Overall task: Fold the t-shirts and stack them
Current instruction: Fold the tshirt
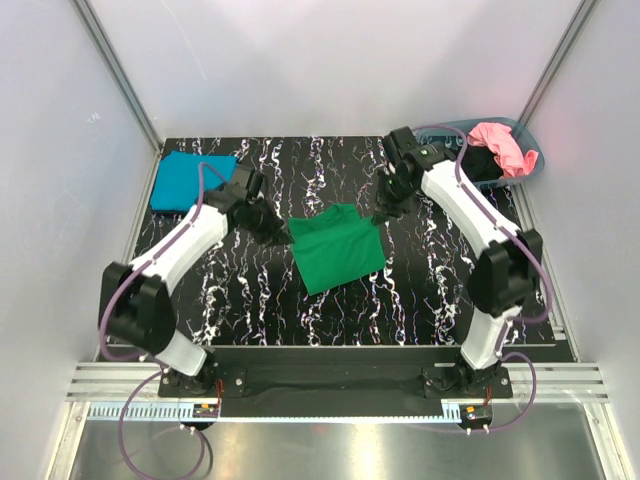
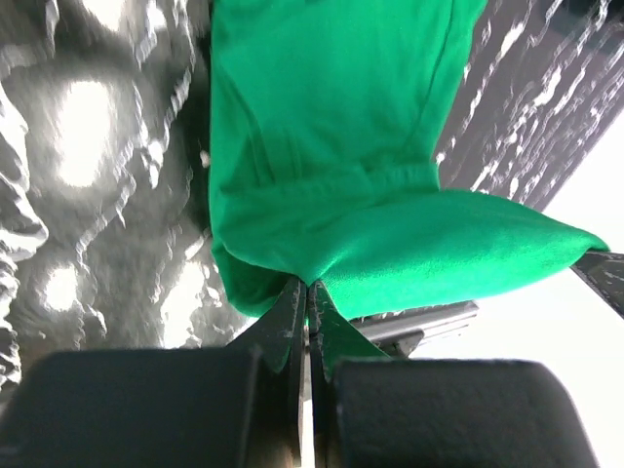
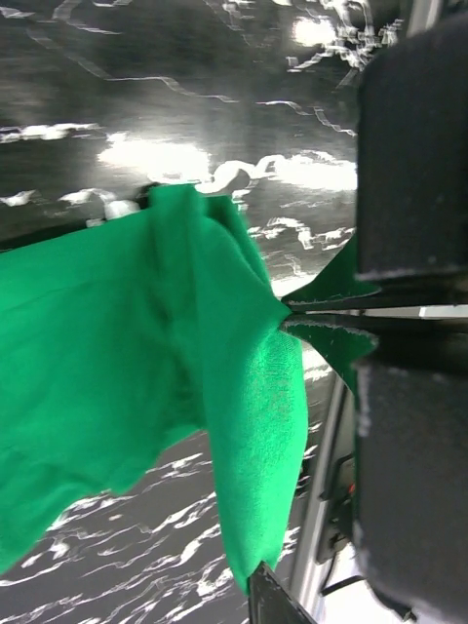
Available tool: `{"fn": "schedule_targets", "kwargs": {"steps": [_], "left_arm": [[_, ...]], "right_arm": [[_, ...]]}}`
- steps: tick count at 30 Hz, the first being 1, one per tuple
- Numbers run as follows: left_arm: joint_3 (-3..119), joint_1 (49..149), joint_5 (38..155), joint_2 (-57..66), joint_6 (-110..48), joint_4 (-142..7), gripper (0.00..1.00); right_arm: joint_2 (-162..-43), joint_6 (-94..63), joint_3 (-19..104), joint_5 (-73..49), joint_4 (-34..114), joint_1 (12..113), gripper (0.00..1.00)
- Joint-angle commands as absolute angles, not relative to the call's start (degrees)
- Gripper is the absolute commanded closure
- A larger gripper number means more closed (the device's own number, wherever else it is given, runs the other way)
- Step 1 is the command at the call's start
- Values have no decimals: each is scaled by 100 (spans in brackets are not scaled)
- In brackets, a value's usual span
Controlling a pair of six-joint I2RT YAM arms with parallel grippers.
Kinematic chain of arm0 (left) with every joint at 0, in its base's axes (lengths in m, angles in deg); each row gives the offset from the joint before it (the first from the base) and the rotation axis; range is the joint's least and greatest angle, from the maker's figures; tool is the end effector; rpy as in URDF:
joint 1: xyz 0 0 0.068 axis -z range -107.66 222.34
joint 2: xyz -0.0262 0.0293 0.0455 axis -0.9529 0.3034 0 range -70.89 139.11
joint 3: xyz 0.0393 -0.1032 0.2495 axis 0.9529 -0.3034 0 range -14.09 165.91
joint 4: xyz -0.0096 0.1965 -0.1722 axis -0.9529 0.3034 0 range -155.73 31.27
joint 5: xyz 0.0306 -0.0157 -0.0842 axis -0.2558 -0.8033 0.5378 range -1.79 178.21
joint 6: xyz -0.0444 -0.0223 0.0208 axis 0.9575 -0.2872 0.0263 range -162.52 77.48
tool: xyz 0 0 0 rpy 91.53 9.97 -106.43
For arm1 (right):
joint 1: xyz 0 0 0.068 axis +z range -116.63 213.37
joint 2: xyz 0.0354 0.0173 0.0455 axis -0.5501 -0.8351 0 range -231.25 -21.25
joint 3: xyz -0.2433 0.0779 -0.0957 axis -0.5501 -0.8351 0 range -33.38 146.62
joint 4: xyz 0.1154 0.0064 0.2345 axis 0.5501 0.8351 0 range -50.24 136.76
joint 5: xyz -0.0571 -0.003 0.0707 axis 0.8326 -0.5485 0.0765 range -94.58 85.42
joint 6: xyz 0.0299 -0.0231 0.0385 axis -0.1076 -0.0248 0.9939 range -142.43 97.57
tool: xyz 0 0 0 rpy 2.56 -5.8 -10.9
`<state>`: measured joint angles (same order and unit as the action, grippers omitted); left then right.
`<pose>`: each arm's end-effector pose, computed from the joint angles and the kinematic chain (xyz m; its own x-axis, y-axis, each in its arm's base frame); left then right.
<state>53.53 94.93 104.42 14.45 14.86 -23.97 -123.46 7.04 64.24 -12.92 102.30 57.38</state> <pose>0.2779 -0.1265 0.2660 -0.8497 -0.5224 -0.0711 -0.4006 0.7273 -0.5572 0.3334 0.1542 0.3111 -0.9562 0.1070 -0.2726 0.0188 0.9514 0.3075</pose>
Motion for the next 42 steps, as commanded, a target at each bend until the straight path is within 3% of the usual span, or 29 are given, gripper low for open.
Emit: {"fn": "schedule_targets", "kwargs": {"steps": [1,12,32,34,36,37,39,41,42], "left_arm": [[6122,9194,10746,1883,820,-2302,100],[7204,8465,10992,3132,362,-2258,100],[8048,7832,11483,4555,178,-3329,99],[8310,7744,11729,4915,134,-3496,88],[8522,7726,11844,5135,2,-3453,70],[8601,7674,11914,5293,-42,-3427,69],[8734,7621,11906,5338,-147,-3409,64],[8891,7533,11836,5330,-278,-3322,40],[8988,7515,11766,5330,-366,-3095,37]], "right_arm": [[-12855,412,7286,-1187,10347,5614,100],[-14596,139,9316,-1697,10269,5438,100],[-15879,420,10293,-2506,8951,5210,98],[-16098,542,10381,-2471,8933,5183,94],[-16196,622,10417,-2410,8880,5131,82],[-16257,648,10408,-2435,8819,5113,68],[-16293,666,10399,-2532,8853,5034,61],[-16179,561,10189,-2541,8871,4981,53],[-16100,465,10032,-2532,8854,4946,50]]}}
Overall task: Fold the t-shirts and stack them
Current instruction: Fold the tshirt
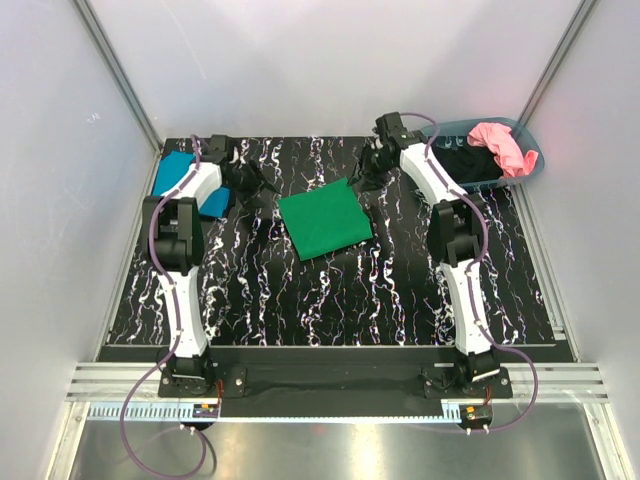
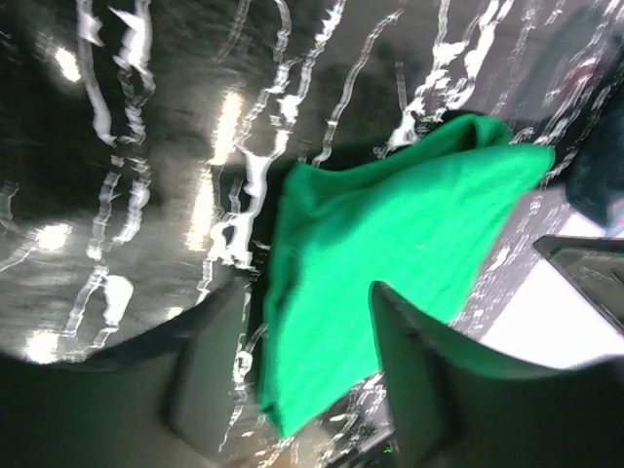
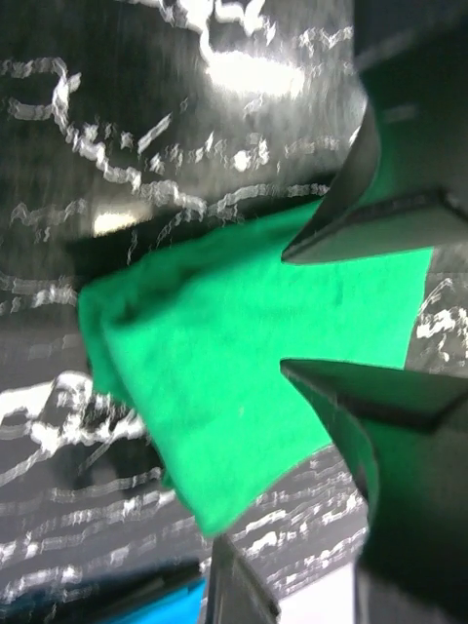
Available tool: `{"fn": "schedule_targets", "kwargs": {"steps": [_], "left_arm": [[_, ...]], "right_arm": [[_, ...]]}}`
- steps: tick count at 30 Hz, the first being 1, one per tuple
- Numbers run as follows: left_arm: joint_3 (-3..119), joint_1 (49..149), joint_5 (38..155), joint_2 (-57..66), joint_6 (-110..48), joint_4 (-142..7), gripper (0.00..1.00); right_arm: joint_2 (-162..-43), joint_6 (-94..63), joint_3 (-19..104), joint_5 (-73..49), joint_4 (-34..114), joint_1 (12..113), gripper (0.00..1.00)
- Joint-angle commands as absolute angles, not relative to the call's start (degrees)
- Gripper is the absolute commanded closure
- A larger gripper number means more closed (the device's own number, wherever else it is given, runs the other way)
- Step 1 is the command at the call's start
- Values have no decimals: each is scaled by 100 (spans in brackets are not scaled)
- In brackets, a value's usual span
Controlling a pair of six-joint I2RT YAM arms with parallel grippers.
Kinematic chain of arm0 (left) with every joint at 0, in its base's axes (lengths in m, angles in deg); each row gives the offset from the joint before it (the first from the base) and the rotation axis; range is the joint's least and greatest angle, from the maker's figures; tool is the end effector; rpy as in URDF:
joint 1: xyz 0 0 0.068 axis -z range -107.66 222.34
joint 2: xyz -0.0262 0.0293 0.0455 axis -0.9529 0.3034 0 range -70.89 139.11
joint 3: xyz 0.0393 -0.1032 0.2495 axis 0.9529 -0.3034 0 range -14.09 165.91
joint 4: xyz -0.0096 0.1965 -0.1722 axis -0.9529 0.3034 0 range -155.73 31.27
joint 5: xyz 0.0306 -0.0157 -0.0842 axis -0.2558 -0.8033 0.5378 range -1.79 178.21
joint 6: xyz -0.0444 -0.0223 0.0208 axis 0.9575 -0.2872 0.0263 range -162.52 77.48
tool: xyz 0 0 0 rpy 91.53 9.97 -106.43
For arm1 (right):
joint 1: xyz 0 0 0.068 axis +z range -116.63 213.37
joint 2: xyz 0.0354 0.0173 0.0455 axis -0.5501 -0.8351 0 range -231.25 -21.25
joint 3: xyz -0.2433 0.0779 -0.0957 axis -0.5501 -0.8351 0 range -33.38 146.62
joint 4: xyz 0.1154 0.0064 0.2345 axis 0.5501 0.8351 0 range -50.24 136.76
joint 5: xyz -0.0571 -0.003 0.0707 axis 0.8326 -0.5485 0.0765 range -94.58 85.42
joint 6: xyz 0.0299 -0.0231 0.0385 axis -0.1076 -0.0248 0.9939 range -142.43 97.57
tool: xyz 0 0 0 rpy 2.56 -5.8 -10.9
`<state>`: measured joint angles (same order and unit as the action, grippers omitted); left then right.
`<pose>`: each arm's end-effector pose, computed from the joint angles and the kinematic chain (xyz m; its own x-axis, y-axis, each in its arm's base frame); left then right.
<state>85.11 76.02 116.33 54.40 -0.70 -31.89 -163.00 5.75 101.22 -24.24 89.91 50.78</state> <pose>0.4697 -0.0471 0.1839 -0.8386 -0.5353 -0.1013 -0.3581 0.6817 -0.6380 0.5078 0.1718 0.2155 -0.9228 0.1767 -0.3425 -0.0220 0.8631 0.5046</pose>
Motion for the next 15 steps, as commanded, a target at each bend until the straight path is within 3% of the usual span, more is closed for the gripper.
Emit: {"fn": "schedule_targets", "kwargs": {"steps": [1,5,10,15], "left_arm": [[9041,7515,11626,5304,-489,-2988,37],[8805,7682,11343,4892,-894,-2864,37],[7751,7928,11396,4215,-956,-3101,39],[7600,8174,11019,3757,-1430,-2707,41]], "right_arm": [[-15873,264,9664,-2550,8793,4928,48],[-15362,-352,8731,-2795,8669,4805,41],[-15063,-573,7625,-3287,8363,4761,41],[-14677,-284,6718,-3587,7923,4770,62]]}}
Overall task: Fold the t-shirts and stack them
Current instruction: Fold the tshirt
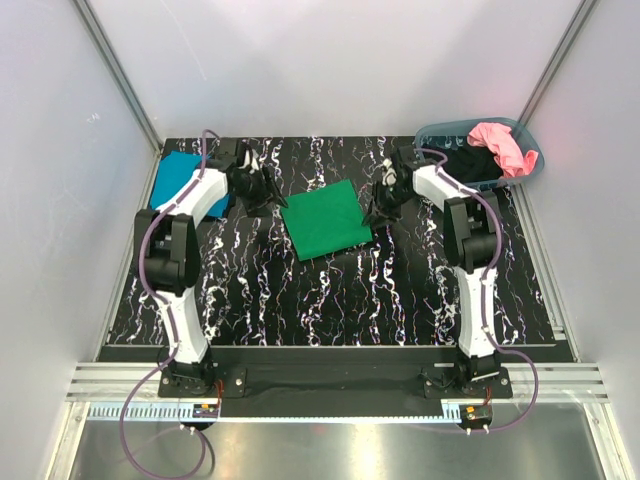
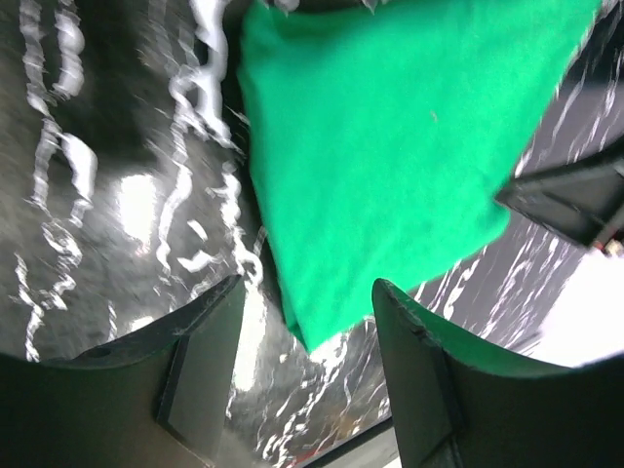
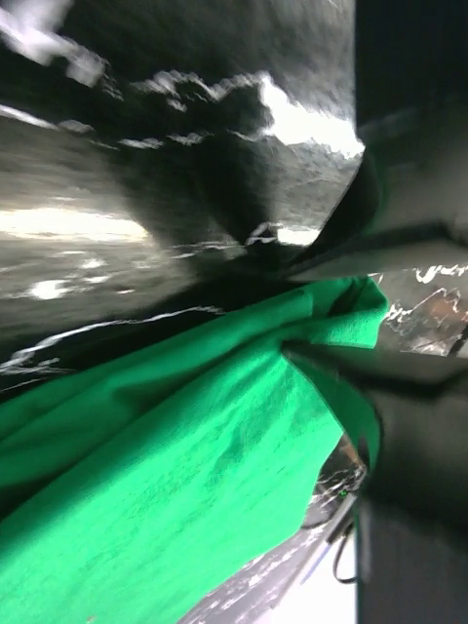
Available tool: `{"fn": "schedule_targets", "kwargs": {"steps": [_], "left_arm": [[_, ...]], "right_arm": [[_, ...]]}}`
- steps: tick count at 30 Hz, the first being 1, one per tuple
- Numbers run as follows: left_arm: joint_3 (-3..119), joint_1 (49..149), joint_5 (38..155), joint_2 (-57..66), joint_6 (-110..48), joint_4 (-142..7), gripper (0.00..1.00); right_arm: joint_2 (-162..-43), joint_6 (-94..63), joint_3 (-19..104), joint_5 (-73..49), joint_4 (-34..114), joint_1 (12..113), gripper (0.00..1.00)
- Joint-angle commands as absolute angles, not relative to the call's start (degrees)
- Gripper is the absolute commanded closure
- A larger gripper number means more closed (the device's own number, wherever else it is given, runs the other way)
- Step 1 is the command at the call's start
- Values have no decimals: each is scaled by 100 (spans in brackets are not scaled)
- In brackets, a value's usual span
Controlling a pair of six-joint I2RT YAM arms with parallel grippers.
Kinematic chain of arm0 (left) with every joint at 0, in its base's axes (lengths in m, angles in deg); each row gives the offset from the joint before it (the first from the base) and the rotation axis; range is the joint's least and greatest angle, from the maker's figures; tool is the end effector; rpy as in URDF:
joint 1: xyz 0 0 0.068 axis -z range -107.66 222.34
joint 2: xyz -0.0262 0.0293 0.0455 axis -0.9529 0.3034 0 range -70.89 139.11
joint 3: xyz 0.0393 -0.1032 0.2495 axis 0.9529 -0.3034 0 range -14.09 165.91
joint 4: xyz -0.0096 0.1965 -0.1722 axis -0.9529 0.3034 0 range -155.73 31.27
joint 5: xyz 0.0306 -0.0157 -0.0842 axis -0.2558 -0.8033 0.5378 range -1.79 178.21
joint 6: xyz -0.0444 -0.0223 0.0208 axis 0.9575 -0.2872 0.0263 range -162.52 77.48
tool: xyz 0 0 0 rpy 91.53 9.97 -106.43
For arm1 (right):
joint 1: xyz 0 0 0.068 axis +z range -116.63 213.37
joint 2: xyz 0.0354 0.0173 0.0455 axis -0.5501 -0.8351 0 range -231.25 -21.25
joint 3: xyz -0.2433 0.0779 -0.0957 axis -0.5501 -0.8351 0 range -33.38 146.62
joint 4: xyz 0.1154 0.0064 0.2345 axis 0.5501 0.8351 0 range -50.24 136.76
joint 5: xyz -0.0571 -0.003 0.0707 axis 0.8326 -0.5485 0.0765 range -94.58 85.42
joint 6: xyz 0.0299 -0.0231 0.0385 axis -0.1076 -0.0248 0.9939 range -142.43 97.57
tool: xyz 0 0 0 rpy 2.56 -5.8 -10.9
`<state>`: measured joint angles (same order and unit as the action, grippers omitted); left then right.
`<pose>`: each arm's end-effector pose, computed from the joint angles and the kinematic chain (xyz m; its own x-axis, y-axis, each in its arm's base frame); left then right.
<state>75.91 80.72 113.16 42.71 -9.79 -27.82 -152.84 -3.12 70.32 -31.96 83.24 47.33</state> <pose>0.4182 -0.0769 0.2189 -0.9106 -0.3613 -0.2007 -0.1916 0.7992 -0.5697 0.4556 0.1302 0.1493 -0.9859 0.0575 -0.1573 -0.0326 0.8554 0.5169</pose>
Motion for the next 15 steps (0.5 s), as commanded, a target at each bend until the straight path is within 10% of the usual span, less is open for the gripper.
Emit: {"fn": "schedule_targets", "kwargs": {"steps": [1,15], "left_arm": [[7548,8192,11140,3713,-1431,-2706,41],[8283,8245,12617,4748,-1009,-3909,49]], "right_arm": [[-14563,-161,6351,-3578,7791,4787,65],[-12927,570,4472,-2955,7533,5016,51]]}}
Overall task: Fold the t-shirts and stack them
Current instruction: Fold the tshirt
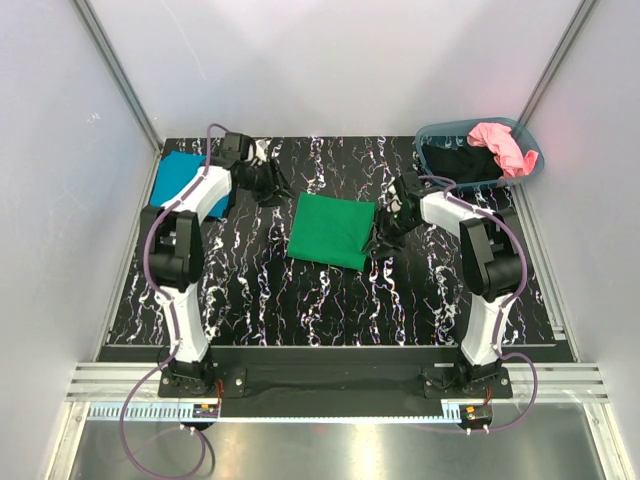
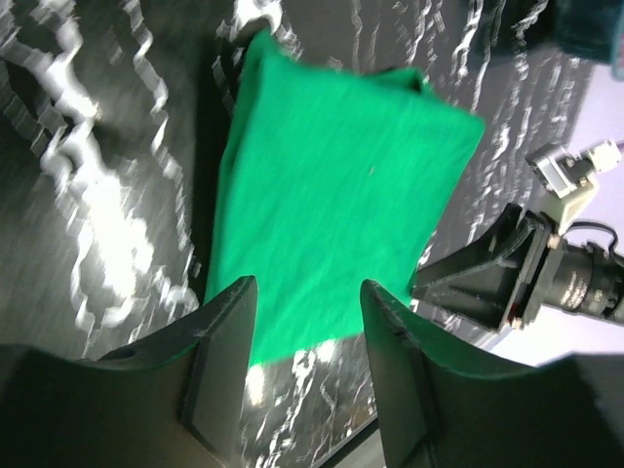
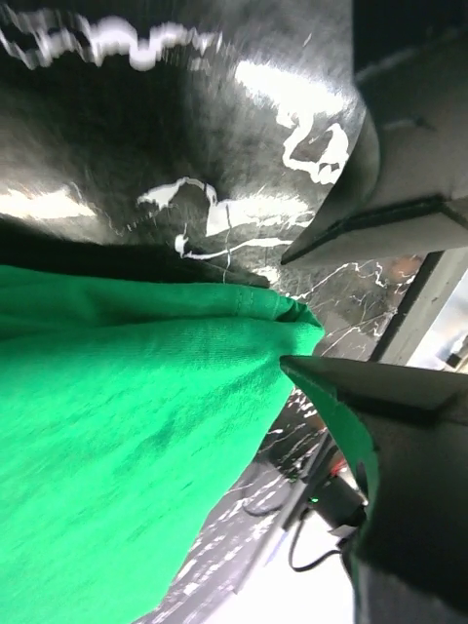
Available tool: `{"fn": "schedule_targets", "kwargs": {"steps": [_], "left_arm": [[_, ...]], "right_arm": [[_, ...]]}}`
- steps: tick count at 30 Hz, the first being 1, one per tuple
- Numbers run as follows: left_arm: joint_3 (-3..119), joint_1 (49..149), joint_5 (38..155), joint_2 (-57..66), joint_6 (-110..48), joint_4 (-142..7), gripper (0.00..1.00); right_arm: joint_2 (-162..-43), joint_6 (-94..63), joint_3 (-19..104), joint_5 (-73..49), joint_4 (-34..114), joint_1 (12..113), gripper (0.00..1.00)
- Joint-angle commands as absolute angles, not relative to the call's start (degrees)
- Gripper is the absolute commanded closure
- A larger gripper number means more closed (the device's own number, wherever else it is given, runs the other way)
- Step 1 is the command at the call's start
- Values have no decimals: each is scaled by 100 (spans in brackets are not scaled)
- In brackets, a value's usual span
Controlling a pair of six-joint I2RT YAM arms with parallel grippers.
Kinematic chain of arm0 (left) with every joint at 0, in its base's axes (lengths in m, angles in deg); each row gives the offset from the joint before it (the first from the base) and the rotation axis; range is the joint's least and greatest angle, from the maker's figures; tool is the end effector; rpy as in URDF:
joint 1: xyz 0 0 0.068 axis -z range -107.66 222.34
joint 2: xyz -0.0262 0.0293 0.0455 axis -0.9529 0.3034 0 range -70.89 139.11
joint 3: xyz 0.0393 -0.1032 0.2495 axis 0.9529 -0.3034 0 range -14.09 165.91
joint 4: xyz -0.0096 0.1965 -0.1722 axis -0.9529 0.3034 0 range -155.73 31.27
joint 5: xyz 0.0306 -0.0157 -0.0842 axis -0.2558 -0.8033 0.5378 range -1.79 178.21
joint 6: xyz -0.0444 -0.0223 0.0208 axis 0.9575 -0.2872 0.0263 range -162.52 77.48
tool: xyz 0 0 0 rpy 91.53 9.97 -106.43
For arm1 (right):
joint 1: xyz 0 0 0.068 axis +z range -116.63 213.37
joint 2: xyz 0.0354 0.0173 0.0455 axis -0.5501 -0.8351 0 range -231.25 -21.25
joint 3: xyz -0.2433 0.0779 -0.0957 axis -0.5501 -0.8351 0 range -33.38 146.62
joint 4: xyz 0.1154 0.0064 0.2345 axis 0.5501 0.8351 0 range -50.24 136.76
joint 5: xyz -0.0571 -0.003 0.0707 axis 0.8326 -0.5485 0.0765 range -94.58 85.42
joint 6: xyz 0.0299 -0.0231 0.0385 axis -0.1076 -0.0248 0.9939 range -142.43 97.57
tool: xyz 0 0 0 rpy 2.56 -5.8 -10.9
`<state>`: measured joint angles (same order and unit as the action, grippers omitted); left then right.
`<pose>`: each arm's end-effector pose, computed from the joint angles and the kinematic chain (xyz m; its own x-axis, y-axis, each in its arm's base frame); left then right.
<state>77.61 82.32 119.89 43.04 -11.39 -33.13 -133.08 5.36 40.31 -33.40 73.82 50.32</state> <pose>0.4268 -0.0942 0.2324 -0.9195 -0.2848 -0.2710 -0.0350 0.7458 -0.6652 0.3585 0.1272 0.1543 -0.9905 0.1252 -0.0564 0.0740 0.8329 0.5485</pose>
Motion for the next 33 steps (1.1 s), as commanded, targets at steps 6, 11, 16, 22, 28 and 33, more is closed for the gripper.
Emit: {"fn": "schedule_targets", "kwargs": {"steps": [6,11,16,22,28,33], "left_arm": [[9075,8341,13188,5591,-474,-4621,50],[9498,8359,13382,6199,-148,-4902,51],[9700,8368,13461,6647,115,-5158,51],[10253,8342,13461,7148,265,-5176,51],[10676,8333,13330,6912,380,-5132,50],[10510,8315,13128,6333,64,-4623,48]], "right_arm": [[-13338,596,5773,-2269,8334,5016,79],[-13700,508,6013,-2601,8160,5025,88],[-13946,464,5557,-2804,7510,4841,82],[-14342,245,6083,-2787,7596,4472,79],[-13807,226,6120,-3340,7711,4515,79],[-13200,209,4997,-4324,7396,4770,84]]}}
